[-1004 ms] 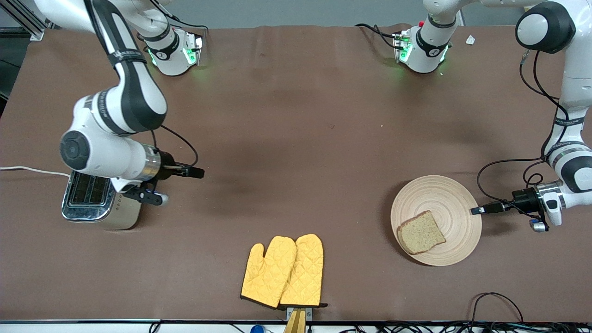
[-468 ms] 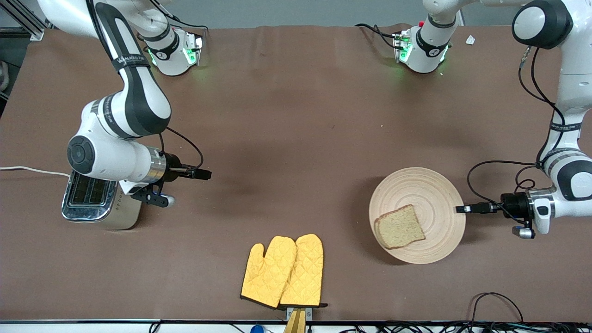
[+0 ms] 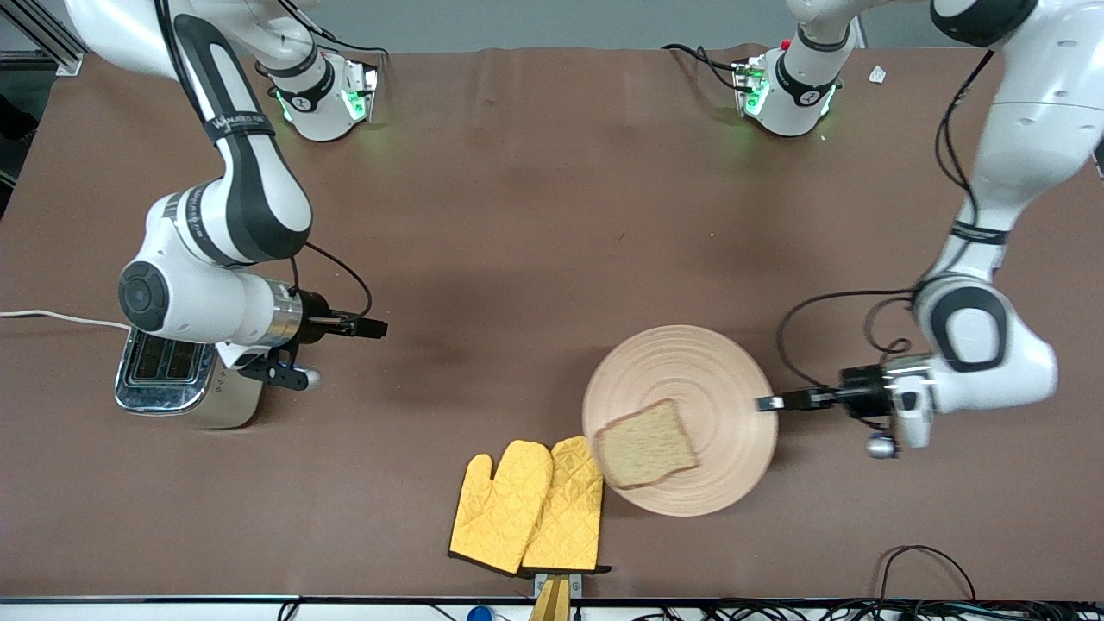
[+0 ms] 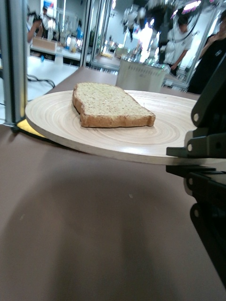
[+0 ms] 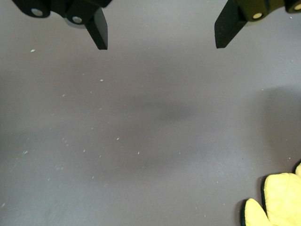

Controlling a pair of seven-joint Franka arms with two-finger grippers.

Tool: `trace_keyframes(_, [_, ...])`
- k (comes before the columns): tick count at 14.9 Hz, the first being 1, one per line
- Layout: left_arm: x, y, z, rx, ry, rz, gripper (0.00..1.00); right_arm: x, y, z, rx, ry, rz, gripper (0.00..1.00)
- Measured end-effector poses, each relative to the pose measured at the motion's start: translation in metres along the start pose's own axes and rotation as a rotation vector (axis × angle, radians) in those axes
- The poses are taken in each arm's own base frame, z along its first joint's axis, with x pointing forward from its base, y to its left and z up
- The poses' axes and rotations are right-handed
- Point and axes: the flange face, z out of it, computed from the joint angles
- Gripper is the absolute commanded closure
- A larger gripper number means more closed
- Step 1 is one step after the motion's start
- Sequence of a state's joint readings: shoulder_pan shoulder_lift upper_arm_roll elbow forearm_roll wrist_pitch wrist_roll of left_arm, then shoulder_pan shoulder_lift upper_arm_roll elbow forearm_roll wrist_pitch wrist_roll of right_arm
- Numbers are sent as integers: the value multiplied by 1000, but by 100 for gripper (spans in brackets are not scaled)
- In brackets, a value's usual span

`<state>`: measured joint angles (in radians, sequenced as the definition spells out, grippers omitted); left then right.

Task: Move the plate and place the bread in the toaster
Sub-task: 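Slide the plate further with the left gripper while the right gripper approaches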

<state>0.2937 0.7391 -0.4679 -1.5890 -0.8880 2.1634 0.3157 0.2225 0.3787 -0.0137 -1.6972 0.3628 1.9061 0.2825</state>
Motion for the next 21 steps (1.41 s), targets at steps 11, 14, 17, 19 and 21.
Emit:
trace_keyframes(11, [-148,65,245,91,4,-37,100,3,9,14,-8,-23,-45,0])
trace_keyframes(14, [-182,53,260,122,-15,16,100,2,2,16,-36,1,-76,0])
trace_keyframes(17, [-197,31,245,115,-48,93,98,0,1,18,-42,-10,-80,0])
trace_keyframes(19, [-194,9,223,104,-51,143,79,-4,2,20,-51,-47,-80,0])
trace_keyframes(21, [-187,-7,206,94,-49,159,0,-5,0,19,-49,-48,-82,0])
